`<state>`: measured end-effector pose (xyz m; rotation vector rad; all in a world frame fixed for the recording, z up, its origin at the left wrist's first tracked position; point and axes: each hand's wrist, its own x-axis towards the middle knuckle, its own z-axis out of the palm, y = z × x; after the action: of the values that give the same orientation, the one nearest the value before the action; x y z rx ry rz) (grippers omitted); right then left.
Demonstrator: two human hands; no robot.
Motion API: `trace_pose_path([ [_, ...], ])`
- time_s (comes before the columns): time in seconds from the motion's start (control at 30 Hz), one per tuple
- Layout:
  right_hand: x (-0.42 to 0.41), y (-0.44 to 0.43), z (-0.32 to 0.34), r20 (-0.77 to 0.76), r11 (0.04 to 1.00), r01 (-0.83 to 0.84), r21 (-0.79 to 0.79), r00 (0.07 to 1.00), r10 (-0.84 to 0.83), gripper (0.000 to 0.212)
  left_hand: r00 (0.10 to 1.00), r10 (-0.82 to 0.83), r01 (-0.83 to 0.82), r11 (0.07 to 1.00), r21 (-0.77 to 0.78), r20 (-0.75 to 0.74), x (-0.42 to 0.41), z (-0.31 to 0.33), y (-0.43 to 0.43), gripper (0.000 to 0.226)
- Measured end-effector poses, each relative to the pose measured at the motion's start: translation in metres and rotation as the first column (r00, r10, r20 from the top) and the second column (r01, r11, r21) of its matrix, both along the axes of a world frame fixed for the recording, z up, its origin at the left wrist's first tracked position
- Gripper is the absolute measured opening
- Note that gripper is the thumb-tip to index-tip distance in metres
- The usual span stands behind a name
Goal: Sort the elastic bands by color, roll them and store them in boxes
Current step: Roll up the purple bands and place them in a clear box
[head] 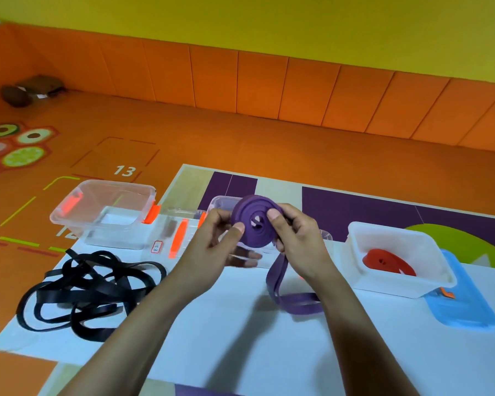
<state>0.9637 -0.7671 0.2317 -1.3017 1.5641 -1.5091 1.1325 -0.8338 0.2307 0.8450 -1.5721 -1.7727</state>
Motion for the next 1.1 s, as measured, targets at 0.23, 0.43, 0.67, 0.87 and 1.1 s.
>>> trace_pose_path([
  [0.23,-0.020,0.004,0.024,-0.148,0.962,-0.201,0.184,0.962,0.229,0.013,0.964,-0.041,0.132,0.933,-0.336,0.264,0.020,0.029,-0.027,0.023],
  [0.43,-0.020,0.001,0.018,-0.130,0.988,-0.109,0.109,0.984,0.123,0.010,0.958,-0.147,0.234,0.894,-0.382,0.245,0.014,0.034,-0.032,0.018],
  [0.67,-0.026,0.005,-0.006,0.062,0.994,-0.053,0.093,0.997,0.047,0.013,1.000,-0.017,0.015,0.979,-0.203,-0.008,-0.002,0.012,-0.020,0.032],
  [0.87,-0.020,0.002,-0.013,0.104,0.997,0.008,0.082,0.994,-0.017,0.021,0.996,-0.006,0.011,0.998,0.055,-0.090,-0.010,0.006,-0.004,0.009],
  [1.1,-0.037,0.006,0.013,-0.011,0.964,-0.181,0.195,0.982,0.187,0.011,0.936,-0.106,0.234,0.901,-0.365,0.337,0.014,0.036,-0.033,0.020],
])
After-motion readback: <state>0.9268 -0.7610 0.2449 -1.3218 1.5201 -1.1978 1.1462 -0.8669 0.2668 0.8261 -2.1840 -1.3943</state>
